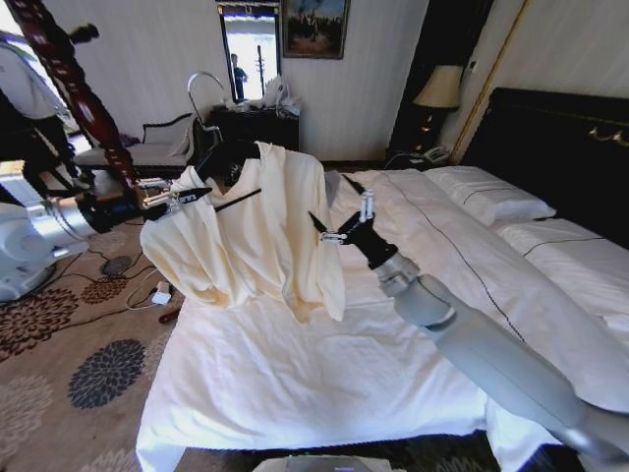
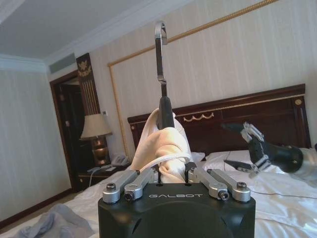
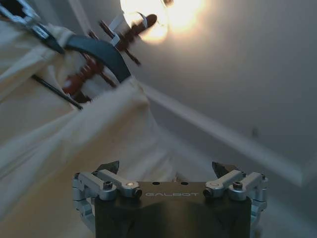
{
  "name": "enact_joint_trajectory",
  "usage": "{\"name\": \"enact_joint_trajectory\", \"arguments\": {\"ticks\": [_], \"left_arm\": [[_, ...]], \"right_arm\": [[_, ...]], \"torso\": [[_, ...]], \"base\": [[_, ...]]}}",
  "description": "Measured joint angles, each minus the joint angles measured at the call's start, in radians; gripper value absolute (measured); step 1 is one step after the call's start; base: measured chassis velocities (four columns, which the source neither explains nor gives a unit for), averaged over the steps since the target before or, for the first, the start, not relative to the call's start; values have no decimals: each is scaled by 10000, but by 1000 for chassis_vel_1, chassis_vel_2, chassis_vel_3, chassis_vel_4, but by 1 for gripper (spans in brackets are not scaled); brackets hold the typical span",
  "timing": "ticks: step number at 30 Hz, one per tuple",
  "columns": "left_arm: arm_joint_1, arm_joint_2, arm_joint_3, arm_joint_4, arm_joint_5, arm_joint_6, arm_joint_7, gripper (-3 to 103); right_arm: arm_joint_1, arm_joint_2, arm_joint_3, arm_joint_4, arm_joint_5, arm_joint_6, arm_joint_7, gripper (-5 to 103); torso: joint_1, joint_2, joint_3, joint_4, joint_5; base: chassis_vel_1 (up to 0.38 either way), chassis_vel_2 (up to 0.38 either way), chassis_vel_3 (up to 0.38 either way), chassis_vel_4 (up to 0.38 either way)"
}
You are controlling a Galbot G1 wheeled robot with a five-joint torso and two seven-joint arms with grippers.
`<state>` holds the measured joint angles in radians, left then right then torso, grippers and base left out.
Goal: Pick up the clothes from the bed and hang them on the clothes hanger.
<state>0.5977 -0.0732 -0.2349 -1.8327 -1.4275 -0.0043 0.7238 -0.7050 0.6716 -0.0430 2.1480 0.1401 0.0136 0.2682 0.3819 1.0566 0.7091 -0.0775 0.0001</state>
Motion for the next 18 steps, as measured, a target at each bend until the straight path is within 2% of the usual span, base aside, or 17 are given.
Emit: {"name": "enact_joint_trajectory", "arguments": {"ticks": [2,3,5,7,12,15,18], "left_arm": [[16,38,-41,6,-45,-93,-122,20],[16,38,-41,6,-45,-93,-122,20],[52,97,-61,69,-97,-217,-250,20],[84,115,-62,145,-125,-337,-372,20],[112,95,-95,308,-203,-518,-625,20],[112,79,-137,426,-272,-579,-746,20],[89,149,-169,698,-393,-672,-879,20]], "right_arm": [[-894,-270,391,453,1824,-745,391,100],[-894,-270,391,453,1824,-745,391,100],[-1965,-426,1099,736,3467,-1266,778,100],[-2818,-504,1837,890,4469,-1522,1043,100],[-4190,-528,2810,1160,5390,-1628,1409,100],[-4798,-350,3126,1270,5338,-1623,1483,100],[-6011,164,3995,1314,4935,-1532,1467,100]], "torso": [[-1,0,0,-1,0],[-1,0,0,-1,0],[-1,0,-1,-5,1],[-1,0,0,-5,2],[-1,0,-1,-3,0],[-1,1,-1,-2,0],[0,0,0,0,-1]], "base": [[0,0,0,0],[0,0,0,0],[0,0,0,0],[0,0,0,0],[0,0,0,0],[0,0,0,0],[0,0,0,0]]}}
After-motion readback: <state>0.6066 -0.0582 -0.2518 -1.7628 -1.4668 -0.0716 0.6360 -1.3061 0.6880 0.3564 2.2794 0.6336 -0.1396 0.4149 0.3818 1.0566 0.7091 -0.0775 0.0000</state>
